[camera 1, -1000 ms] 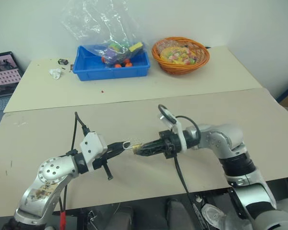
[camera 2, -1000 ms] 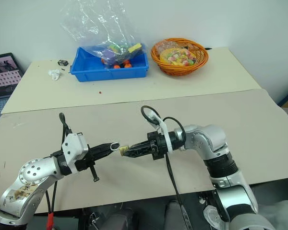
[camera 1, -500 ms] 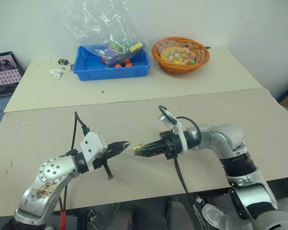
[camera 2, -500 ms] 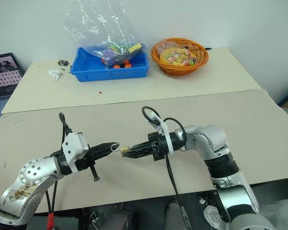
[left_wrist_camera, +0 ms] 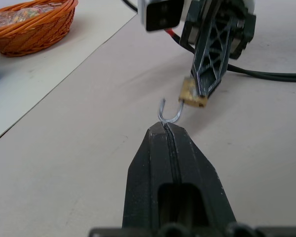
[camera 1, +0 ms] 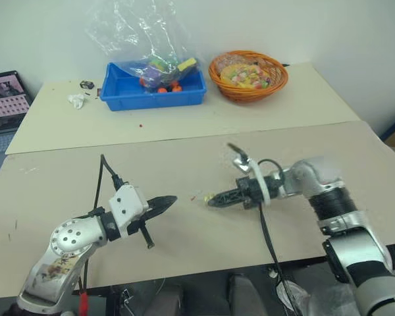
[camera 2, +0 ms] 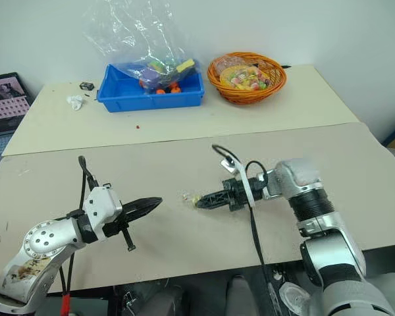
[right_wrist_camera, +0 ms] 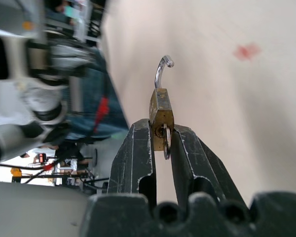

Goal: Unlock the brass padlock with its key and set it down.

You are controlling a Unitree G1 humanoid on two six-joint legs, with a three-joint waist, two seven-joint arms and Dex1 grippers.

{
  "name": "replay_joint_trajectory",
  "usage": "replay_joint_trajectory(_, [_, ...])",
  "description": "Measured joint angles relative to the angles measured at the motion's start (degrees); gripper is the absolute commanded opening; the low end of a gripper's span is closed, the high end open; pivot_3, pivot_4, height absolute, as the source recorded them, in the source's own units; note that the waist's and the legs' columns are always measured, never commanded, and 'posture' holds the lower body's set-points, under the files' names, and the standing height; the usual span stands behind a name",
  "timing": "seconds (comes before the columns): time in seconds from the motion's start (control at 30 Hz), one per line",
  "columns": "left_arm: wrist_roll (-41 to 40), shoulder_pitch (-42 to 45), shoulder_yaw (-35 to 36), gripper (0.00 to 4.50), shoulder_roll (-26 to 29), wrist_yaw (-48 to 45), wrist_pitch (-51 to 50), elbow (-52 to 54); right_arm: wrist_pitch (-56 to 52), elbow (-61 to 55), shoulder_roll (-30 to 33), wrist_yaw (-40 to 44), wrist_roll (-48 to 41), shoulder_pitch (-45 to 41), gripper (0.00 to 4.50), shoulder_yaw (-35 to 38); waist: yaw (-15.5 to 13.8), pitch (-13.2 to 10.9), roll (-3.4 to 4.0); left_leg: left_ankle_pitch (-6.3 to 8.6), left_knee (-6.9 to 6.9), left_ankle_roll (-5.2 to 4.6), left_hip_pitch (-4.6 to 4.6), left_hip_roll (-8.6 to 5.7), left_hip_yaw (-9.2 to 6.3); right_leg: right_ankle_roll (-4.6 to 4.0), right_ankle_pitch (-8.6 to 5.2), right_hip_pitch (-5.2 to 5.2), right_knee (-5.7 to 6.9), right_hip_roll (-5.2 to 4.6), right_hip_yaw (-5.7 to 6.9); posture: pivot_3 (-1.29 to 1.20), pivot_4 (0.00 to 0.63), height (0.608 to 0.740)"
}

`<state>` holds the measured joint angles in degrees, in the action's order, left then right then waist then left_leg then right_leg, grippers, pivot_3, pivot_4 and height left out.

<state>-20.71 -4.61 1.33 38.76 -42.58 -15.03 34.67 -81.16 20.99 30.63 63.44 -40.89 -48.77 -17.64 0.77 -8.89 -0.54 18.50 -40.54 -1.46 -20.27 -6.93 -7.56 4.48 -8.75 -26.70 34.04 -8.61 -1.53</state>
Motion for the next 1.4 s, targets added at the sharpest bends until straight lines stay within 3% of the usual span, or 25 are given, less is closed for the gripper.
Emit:
replay_joint_trajectory(0.33, [0.54, 0.93, 0.14, 0.02, 0.38, 0.28, -0.15, 2.58, 1.84, 8.65, -1.48, 0.65, 7.01, -4.50, 0.40, -3.69, 0.10, 0.00, 0.00, 0.00, -0.01, 0.00, 0.06, 0.01, 0.02, 0.00, 0.01, 0.04, -0.01, 0.01, -0.01, 0.00, 0.150, 0.732])
replay_joint_trajectory(0.67, [0.58, 2.73, 0.14, 0.00, 0.75, 1.07, -2.47, 3.73, 3.42, 11.41, -2.98, 2.85, 8.64, -5.09, 3.64, -2.77, 0.32, 0.01, -0.01, -0.01, -0.02, 0.01, 0.15, 0.03, 0.02, -0.01, 0.03, 0.12, 0.00, 0.04, -0.04, 0.00, 0.150, 0.732])
replay_joint_trajectory(1.23, [1.21, 1.98, 0.10, 0.00, 0.40, 0.87, -1.36, 3.73, 16.13, 13.02, 3.83, 6.25, 13.13, -2.95, 3.64, -1.01, -0.28, 0.02, -0.02, 0.04, -0.01, -0.05, 0.55, 0.02, 0.03, 0.02, 0.06, 0.55, -0.05, 0.05, -0.04, 0.00, 0.150, 0.732])
replay_joint_trajectory(1.4, [1.02, 0.36, 0.34, 0.00, 0.45, 1.56, -4.14, 3.44, 28.86, -1.97, 10.80, 9.40, 15.97, 6.59, 3.64, -1.24, -1.26, 0.03, -0.03, 0.08, -0.01, -0.11, 0.51, 0.00, 0.02, 0.14, 0.02, 0.52, -0.04, 0.04, -0.04, 0.00, 0.150, 0.732])
